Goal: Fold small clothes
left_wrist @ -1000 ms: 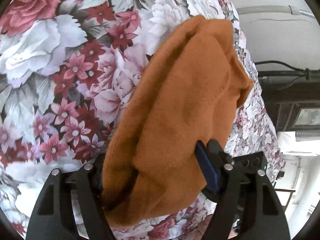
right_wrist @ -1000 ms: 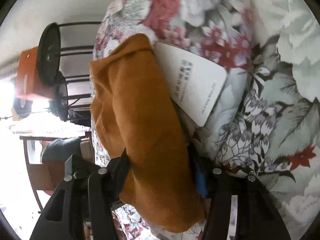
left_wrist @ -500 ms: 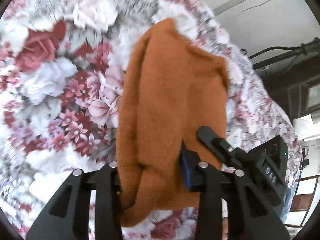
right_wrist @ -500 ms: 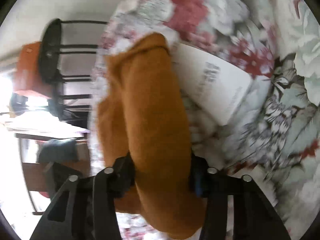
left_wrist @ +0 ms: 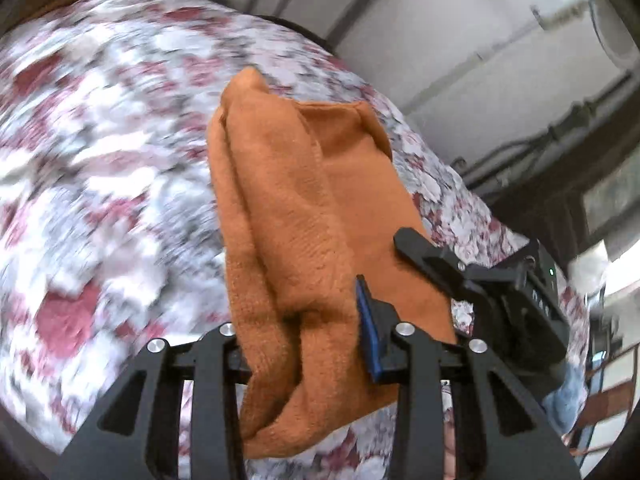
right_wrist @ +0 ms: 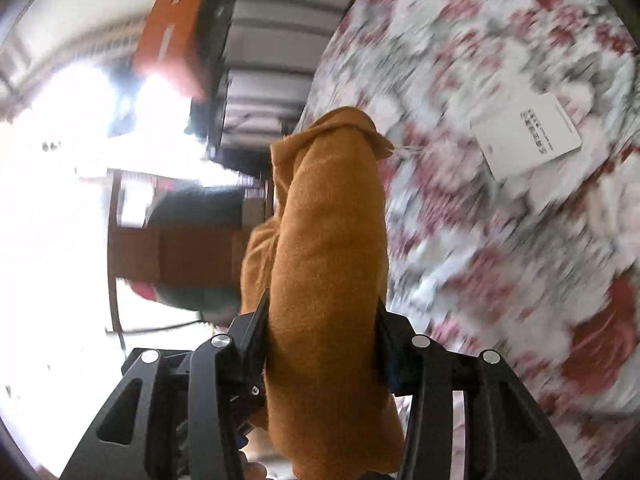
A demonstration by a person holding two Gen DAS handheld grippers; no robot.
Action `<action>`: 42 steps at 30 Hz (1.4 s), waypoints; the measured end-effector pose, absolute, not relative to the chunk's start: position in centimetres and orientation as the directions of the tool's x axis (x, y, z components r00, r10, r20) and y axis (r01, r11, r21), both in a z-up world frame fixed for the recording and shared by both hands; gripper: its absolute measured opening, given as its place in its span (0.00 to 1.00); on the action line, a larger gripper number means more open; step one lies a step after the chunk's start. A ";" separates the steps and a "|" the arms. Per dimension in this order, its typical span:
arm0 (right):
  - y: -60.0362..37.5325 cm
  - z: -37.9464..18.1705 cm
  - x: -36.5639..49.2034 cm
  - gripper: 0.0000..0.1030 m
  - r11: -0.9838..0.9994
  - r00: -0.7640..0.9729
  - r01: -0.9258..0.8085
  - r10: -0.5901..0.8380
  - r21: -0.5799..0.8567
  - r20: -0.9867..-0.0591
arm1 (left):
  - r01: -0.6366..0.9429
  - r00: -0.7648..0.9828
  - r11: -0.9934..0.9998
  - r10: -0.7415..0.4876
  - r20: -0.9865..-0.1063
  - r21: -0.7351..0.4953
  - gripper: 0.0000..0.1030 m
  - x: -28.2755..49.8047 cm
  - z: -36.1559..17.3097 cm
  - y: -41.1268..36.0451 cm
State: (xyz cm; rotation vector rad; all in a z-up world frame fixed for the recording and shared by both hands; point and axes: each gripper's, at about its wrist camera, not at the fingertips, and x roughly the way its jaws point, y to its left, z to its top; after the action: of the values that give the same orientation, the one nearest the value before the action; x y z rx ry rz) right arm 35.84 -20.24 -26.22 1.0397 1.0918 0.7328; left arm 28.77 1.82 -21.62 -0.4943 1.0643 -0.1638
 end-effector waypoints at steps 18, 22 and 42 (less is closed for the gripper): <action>-1.8 -18.0 31.1 0.45 0.302 0.132 -0.226 0.952 0.926 -0.278 | -0.227 0.679 0.848 -0.214 -0.702 -0.478 0.34 18.8 -13.3 17.8; 4.3 -16.9 30.9 0.45 0.276 0.053 -0.270 0.961 0.923 -0.272 | -0.282 0.713 0.840 -0.140 -0.687 -0.464 0.34 16.2 -11.4 23.3; 18.2 -28.0 36.7 0.46 0.477 -0.064 -0.354 0.846 0.804 -0.530 | -0.449 0.643 0.771 -0.072 -0.763 -0.451 0.35 21.4 -25.4 35.9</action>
State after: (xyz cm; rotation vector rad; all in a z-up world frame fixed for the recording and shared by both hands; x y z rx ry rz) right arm 36.67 18.25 -27.99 0.4955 1.2823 1.0514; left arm 21.41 35.88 -25.35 -0.6738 0.8593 0.2346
